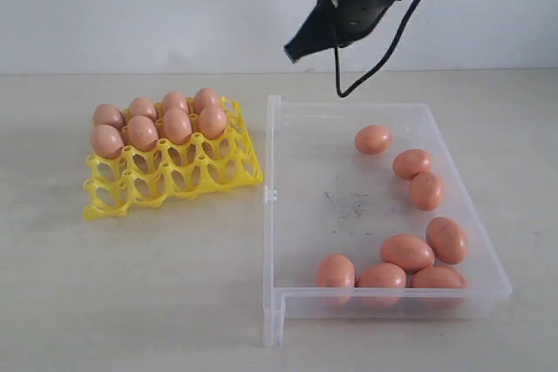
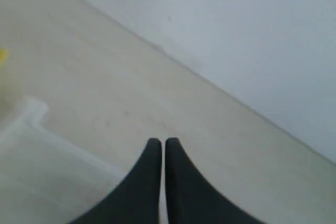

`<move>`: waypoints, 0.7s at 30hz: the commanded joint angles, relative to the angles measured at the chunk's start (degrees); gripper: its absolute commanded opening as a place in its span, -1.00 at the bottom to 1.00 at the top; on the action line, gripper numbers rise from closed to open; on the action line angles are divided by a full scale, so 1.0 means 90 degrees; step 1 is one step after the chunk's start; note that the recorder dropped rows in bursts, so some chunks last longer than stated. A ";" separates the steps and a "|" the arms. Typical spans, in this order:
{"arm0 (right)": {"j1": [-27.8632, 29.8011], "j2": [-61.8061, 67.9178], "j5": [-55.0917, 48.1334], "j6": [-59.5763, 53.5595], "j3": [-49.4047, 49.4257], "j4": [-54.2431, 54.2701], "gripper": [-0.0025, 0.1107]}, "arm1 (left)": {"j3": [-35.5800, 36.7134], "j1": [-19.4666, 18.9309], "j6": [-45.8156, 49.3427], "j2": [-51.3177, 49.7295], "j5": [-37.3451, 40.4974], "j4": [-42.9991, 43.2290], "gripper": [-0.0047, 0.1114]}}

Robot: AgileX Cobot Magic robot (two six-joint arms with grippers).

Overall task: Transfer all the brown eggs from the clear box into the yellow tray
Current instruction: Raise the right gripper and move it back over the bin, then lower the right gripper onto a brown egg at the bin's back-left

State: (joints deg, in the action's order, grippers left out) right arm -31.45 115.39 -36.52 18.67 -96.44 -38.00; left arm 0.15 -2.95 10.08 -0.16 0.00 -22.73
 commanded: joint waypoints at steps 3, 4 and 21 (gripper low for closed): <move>0.0642 -0.0063 -0.1944 -0.3091 -0.0029 0.2533 -0.96 | -0.0017 0.0027 0.0058 0.0018 0.0000 -0.0021 -0.85; 0.0789 -0.0051 -0.2238 -0.3882 -0.0029 0.3243 -0.96 | -0.0017 0.0027 0.0058 0.0018 0.0000 -0.0021 -0.85; 0.1144 0.0590 -0.3243 -0.6939 -0.0018 0.3260 -0.13 | -0.0017 0.0027 0.0058 0.0018 0.0000 -0.0021 -0.85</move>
State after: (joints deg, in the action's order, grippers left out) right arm -21.66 119.19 -65.14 -40.97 -96.44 -5.06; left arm 0.15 -2.95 10.08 -0.16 0.00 -22.73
